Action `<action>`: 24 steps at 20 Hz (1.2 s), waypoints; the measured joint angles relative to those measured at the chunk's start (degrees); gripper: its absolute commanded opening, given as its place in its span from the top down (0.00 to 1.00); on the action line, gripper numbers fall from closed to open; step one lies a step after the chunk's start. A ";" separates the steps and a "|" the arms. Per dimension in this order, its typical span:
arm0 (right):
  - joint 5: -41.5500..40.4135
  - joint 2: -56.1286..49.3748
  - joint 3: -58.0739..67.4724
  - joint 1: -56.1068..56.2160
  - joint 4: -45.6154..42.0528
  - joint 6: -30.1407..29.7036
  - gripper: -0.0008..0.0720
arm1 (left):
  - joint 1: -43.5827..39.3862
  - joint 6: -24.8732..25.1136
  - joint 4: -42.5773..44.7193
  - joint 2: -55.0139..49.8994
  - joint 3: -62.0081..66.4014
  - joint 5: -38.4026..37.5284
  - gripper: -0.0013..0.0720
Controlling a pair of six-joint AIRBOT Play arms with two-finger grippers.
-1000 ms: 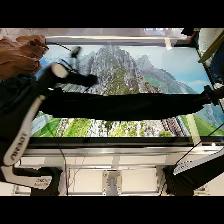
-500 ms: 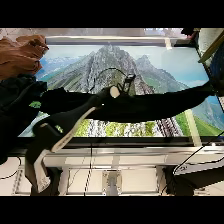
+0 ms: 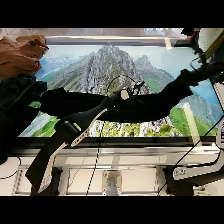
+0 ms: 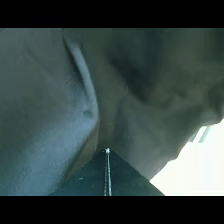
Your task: Fold the clothes and pants, and hang the long-sleeved shirts on hangers.
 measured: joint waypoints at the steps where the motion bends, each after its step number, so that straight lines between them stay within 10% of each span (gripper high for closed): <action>1: -0.26 0.00 0.00 1.77 -0.07 0.24 0.98 | 0.02 -0.04 -0.13 -0.26 0.17 -0.35 0.95; 18: -7.82 -2.58 0.00 32.17 -10.80 10.27 0.97 | 26.60 0.04 2.71 20.55 0.61 -23.37 0.95; 19: -9.35 -3.48 0.00 34.53 -11.47 11.04 0.90 | 28.46 0.13 2.78 22.56 0.61 -24.00 0.95; 21: -13.55 -5.18 0.00 39.23 -12.48 12.13 0.42 | 31.61 0.48 2.86 26.01 0.61 -25.18 0.95; 24: -19.43 -6.58 0.00 44.41 -13.35 12.85 0.40 | 34.75 1.14 3.06 29.35 0.61 -26.82 0.95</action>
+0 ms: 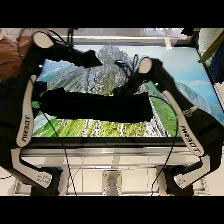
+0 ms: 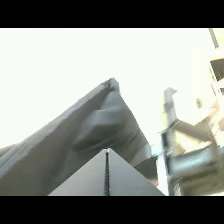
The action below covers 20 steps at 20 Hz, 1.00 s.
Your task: Fold the clothes and pants, and hang the long-sleeved shirts on hangers.
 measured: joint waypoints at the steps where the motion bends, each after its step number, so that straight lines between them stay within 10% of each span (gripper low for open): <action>1: -0.68 -0.20 0.00 0.83 -0.22 0.13 0.40 | 0.70 0.22 0.04 0.63 0.00 -0.42 0.95; 10: 9.49 2.10 -1.55 -16.39 -14.73 -1.77 0.40 | 2.47 1.95 3.72 2.05 -0.02 -3.15 0.95; 20: 4.24 -2.45 -20.28 -43.67 11.10 -19.28 0.40 | 2.51 1.18 9.92 2.12 -0.02 -3.78 0.95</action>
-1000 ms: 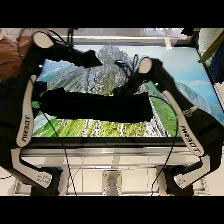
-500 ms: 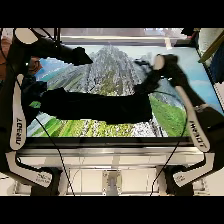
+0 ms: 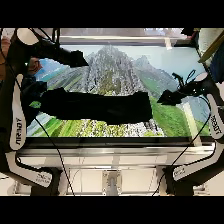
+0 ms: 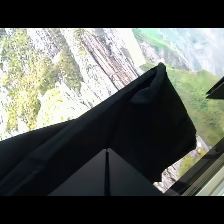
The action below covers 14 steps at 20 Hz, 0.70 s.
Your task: Fold the clothes and pants, and hang the long-sleeved shirts on hangers.
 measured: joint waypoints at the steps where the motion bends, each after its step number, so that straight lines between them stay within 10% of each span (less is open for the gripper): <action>1: -0.90 -1.44 -0.72 0.09 1.66 -1.40 0.40 | 0.02 -0.57 0.04 0.00 0.00 0.00 0.95; 9: -5.86 -7.74 -2.32 5.81 9.92 -6.34 0.43 | 0.00 -2.12 0.35 0.00 0.00 -0.02 0.95; 12: -6.84 -8.35 -2.21 8.66 9.68 -6.84 0.97 | 0.00 -2.27 0.37 0.00 0.00 -0.02 0.95; 14: -4.59 -8.35 -1.38 9.44 10.21 -6.97 0.97 | 0.00 -2.27 0.81 0.00 -0.04 -0.02 0.95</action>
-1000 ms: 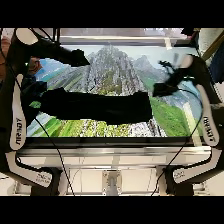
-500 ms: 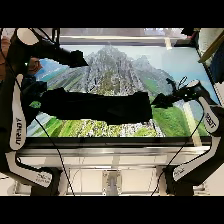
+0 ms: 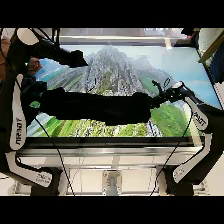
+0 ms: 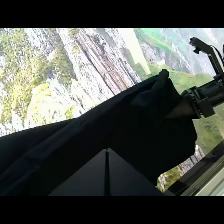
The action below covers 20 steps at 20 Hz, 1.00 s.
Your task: Fold the clothes and pants, and hang the long-sleeved shirts on hangers.
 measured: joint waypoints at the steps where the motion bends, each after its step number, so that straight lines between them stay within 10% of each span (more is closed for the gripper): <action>1: 1.81 -0.02 0.61 -0.07 -0.07 -0.02 0.97 | -0.11 -0.02 0.79 0.00 -0.20 0.00 0.95; 10: 21.18 7.52 7.74 -8.61 -6.08 3.85 0.98 | -10.49 0.11 6.91 -0.94 -18.38 1.81 0.95; 20: 27.36 15.78 15.10 -9.07 -15.45 15.06 0.98 | -32.39 -0.13 5.84 -10.84 -26.38 25.31 0.95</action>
